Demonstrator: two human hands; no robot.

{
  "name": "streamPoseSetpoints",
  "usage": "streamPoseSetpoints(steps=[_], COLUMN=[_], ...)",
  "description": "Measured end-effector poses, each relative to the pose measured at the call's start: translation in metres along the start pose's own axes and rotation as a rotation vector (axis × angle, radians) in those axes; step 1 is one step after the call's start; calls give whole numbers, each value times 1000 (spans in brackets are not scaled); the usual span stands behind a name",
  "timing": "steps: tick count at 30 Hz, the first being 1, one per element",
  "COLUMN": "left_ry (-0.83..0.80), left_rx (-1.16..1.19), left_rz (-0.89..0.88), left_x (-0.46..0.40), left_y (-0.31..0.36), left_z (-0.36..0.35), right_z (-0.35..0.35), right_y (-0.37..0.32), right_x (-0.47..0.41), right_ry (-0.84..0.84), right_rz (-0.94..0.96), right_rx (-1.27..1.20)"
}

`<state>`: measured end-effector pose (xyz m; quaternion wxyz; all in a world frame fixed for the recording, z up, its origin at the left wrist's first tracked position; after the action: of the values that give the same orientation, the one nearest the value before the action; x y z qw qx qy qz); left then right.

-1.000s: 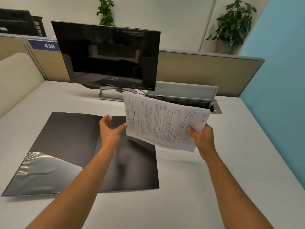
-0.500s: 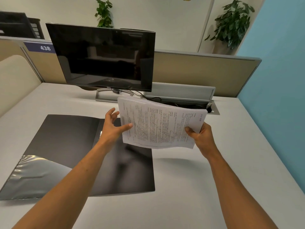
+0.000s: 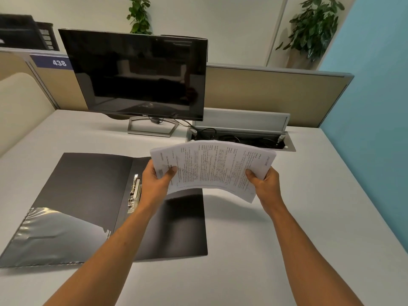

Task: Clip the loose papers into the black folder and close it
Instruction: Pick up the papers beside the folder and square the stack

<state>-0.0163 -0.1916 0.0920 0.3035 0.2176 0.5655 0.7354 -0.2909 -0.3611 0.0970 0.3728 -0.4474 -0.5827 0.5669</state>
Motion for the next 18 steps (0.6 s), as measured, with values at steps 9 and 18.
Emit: streamPoseSetpoints(steps=[9, 18], left_ry=[-47, 4], left_rx=[-38, -71], left_rz=[112, 43], left_x=[19, 4], left_y=[-47, -17], left_z=[-15, 4], right_z=[2, -3], right_y=[65, 35], right_x=[17, 8], right_ry=[37, 66], right_rz=[-162, -88], right_rx=[-40, 13])
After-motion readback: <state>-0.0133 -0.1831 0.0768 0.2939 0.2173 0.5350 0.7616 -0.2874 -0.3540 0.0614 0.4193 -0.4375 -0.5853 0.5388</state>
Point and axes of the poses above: each hand's wrist, its own x-axis away from the middle knuckle, its own z-axis out of the back of the hand, y = z × x, the point moved 10 cm from there along -x, towards the middle knuckle, and after that the axes turned 10 degrees about -x, right-handed, at the moved point
